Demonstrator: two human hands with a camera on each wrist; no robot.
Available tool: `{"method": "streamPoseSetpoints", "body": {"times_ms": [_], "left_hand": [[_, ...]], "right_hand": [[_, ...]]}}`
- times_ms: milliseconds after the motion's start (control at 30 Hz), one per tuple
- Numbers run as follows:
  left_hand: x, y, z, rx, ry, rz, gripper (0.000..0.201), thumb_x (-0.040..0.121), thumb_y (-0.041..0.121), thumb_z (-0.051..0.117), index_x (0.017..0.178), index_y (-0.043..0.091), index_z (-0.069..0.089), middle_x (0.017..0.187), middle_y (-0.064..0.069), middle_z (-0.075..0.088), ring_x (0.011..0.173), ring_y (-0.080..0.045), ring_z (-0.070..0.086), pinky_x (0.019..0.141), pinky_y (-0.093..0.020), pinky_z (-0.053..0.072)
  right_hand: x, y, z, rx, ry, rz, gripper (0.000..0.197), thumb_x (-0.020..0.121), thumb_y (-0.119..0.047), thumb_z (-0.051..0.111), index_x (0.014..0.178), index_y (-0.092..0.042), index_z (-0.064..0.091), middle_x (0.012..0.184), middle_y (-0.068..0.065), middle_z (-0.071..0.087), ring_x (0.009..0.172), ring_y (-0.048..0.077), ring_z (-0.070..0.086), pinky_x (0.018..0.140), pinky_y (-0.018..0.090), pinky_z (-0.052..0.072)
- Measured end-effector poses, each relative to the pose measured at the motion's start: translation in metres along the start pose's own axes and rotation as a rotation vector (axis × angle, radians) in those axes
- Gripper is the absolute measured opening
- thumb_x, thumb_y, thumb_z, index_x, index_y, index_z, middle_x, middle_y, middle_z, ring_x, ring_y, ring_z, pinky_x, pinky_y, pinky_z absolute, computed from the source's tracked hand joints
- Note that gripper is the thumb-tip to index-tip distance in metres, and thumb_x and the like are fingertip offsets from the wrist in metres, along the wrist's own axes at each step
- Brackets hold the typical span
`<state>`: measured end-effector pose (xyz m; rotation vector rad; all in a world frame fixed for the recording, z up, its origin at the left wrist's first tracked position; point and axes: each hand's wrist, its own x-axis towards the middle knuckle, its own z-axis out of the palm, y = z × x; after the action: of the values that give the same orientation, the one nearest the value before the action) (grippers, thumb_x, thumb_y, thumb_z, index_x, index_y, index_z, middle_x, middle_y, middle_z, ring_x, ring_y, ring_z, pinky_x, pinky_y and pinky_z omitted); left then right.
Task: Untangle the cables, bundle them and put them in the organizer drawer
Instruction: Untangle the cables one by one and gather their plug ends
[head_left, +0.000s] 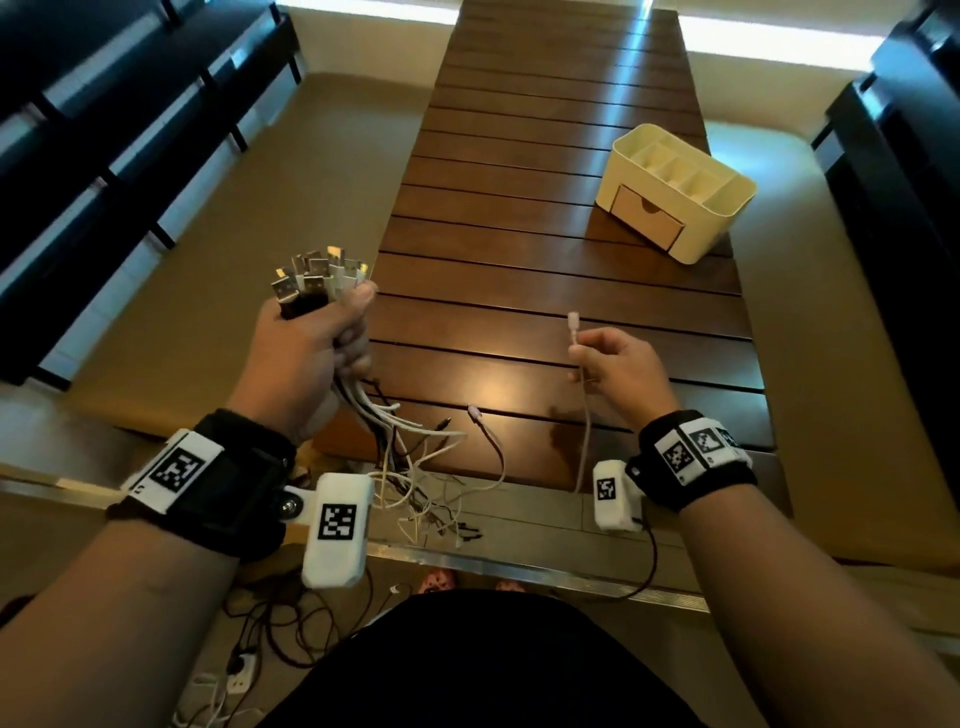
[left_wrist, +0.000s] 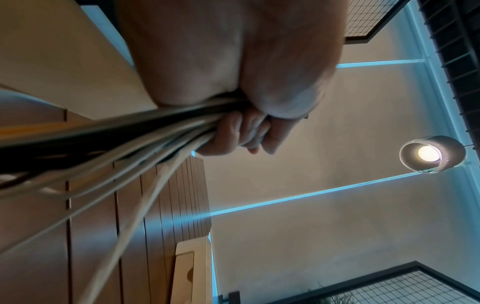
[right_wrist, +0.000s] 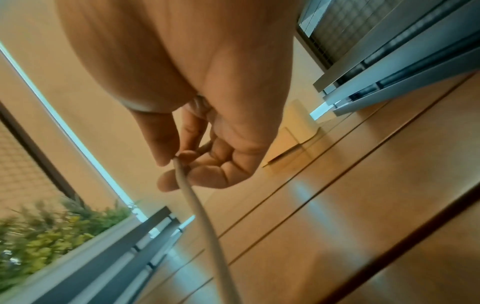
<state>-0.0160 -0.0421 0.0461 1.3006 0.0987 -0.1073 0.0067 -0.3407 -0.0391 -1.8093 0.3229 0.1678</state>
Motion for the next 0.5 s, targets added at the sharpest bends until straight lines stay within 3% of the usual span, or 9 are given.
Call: {"method": "streamPoseSetpoints", "body": {"times_ms": [133,233,333,400,500], "left_hand": [[0.003,-0.011,0.013,0.017,-0.055,0.021,0.027,0.091,0.022,0.063,0.111,0.006,0.057,0.061,0.005,0.038,0.049,-0.007,0.033,0.047,-0.019,0.034],[0.003,-0.015,0.026,0.038,-0.088,0.034,0.011,0.098,0.018,0.060,0.098,0.008,0.056,0.061,0.005,0.039,0.049,-0.007,0.036,0.049,-0.020,0.037],[0.004,-0.018,0.039,0.073,-0.144,0.058,0.013,0.096,0.021,0.058,0.087,0.013,0.052,0.061,0.006,0.040,0.050,-0.008,0.038,0.051,-0.023,0.040],[0.005,-0.020,0.046,0.099,-0.178,0.072,0.015,0.095,0.024,0.058,0.086,0.014,0.052,0.061,0.006,0.042,0.052,-0.010,0.040,0.054,-0.025,0.042],[0.004,-0.021,0.054,0.166,-0.202,0.112,0.019,0.096,0.026,0.056,0.094,0.007,0.055,0.063,0.003,0.046,0.056,-0.013,0.044,0.059,-0.032,0.044]], "right_hand": [[-0.028,-0.023,0.016,0.096,-0.058,-0.113,0.009,0.093,-0.015,0.066,0.101,-0.016,0.071,0.093,0.000,0.072,0.078,0.013,0.070,0.072,0.028,0.056],[-0.044,-0.039,0.023,0.150,-0.098,-0.192,0.009,0.091,-0.013,0.068,0.099,-0.016,0.072,0.091,0.004,0.073,0.080,0.016,0.070,0.072,0.028,0.057],[-0.051,-0.057,0.031,0.172,-0.131,-0.276,0.011,0.090,-0.011,0.070,0.093,-0.021,0.074,0.089,0.008,0.074,0.078,0.018,0.071,0.070,0.027,0.057],[-0.053,-0.065,0.036,0.166,-0.147,-0.320,0.014,0.089,-0.010,0.071,0.090,-0.023,0.073,0.086,0.008,0.074,0.077,0.019,0.070,0.070,0.027,0.056],[-0.054,-0.073,0.041,0.187,-0.164,-0.360,0.010,0.087,-0.007,0.072,0.091,-0.017,0.073,0.079,0.004,0.073,0.074,0.017,0.069,0.069,0.026,0.055]]}}
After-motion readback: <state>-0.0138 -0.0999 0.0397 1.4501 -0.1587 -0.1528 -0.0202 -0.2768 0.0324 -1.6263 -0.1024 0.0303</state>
